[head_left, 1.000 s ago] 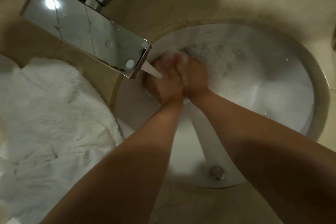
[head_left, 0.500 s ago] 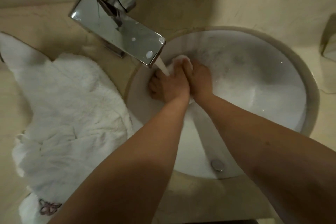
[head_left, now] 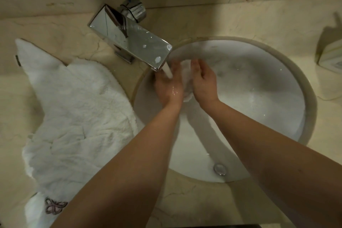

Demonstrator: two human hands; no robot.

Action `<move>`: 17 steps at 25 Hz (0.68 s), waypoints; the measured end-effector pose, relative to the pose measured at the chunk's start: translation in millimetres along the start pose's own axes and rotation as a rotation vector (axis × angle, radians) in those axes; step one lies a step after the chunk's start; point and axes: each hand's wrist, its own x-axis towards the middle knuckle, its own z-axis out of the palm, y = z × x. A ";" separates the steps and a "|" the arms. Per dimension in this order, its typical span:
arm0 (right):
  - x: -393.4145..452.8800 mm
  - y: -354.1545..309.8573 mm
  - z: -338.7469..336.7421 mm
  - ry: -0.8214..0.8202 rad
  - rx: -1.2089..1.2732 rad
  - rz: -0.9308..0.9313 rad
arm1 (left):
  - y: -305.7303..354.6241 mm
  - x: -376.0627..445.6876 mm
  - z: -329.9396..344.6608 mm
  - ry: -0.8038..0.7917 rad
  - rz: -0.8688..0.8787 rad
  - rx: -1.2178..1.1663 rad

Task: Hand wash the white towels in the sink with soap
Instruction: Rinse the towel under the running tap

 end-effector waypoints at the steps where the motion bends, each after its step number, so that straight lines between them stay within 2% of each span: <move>1: 1.8 0.0 -0.9 0.015 0.029 0.063 | -6.5 -1.7 -2.6 -0.015 0.039 0.022; 4: 11.4 1.8 -10.1 0.025 -0.030 0.173 | -21.8 -5.8 -3.7 -0.049 0.110 0.144; 7: 25.8 -7.8 -23.9 -0.124 -0.229 0.211 | -25.2 -10.1 -4.4 -0.110 0.194 0.044; 10: 27.4 -15.6 -16.9 -0.255 -0.315 0.183 | -25.1 -11.5 -5.5 -0.155 0.327 0.122; 12: 13.5 -1.5 -4.8 -0.259 -0.331 0.051 | -23.1 -8.2 -0.4 -0.138 0.215 0.028; 14: -2.3 16.9 2.2 -0.192 -0.304 -0.024 | -21.2 -8.0 4.5 -0.151 0.083 -0.045; 17: -12.5 32.2 2.3 -0.099 -0.240 -0.018 | -28.0 -11.1 1.0 -0.232 0.102 0.060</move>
